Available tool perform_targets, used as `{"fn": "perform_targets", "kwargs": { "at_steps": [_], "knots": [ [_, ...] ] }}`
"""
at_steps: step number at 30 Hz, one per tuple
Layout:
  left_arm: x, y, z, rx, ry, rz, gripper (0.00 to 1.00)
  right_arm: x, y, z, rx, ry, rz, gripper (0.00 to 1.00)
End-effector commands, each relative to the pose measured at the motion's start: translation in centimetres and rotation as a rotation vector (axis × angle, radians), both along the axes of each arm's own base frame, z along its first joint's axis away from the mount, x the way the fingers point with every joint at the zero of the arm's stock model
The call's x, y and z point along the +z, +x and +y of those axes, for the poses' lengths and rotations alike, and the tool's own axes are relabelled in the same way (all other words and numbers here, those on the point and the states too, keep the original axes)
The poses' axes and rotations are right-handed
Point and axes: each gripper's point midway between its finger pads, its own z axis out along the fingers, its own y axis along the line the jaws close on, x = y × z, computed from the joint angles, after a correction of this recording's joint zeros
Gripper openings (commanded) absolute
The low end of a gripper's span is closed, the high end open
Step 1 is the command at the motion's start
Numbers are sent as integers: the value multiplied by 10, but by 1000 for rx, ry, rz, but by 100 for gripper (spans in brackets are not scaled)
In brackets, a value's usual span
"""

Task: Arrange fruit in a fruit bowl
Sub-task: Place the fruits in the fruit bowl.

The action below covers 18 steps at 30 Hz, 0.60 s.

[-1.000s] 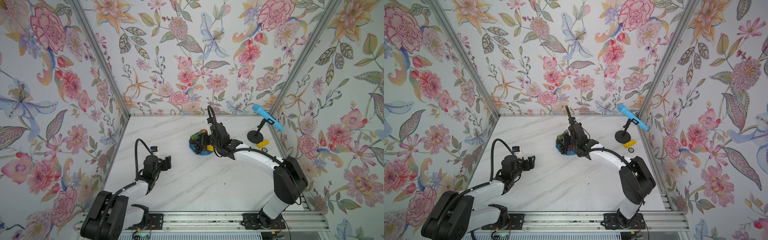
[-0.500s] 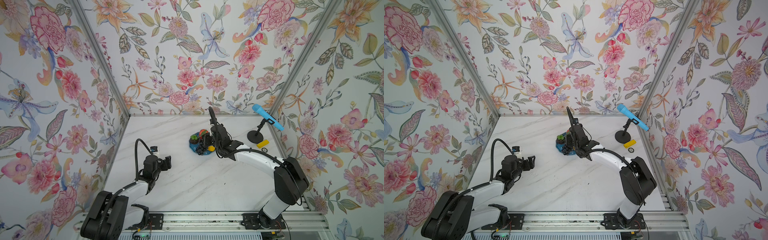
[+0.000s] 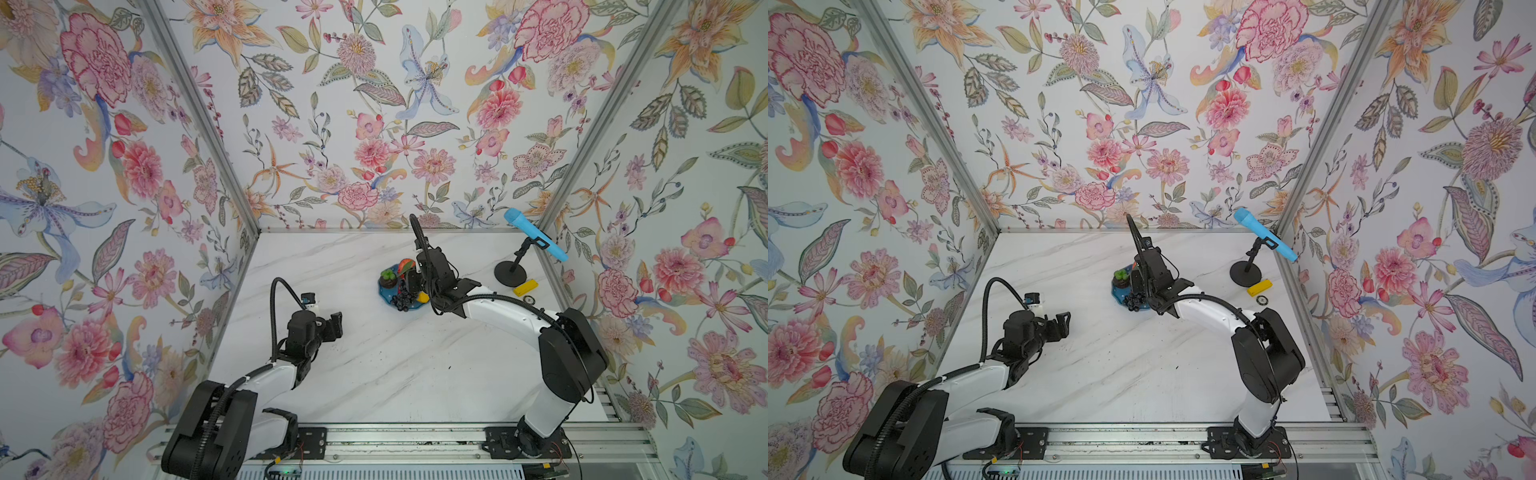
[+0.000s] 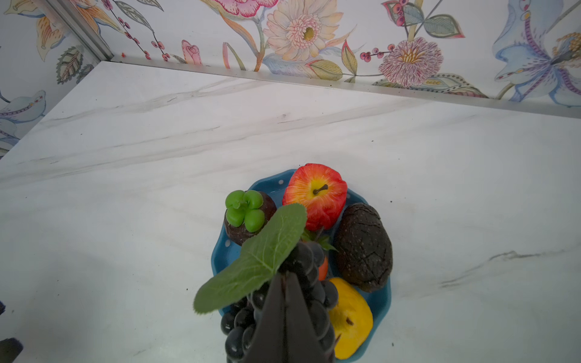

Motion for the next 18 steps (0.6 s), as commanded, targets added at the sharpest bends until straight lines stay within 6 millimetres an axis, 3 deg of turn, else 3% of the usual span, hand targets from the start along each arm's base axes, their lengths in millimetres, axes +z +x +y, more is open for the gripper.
{"fn": "perform_targets", "kwargs": {
  "at_steps": [1,11,18],
  "knots": [
    [-1,1,-1,-14,5,-4,83,11,8,6,16,-52,-44,0],
    [-1,1,0,-14,6,-6,83,2,12,38,125,-127,-35,0],
    [-1,1,0,-13,7,-4,83,-8,12,45,154,-180,-25,0]
  ]
}}
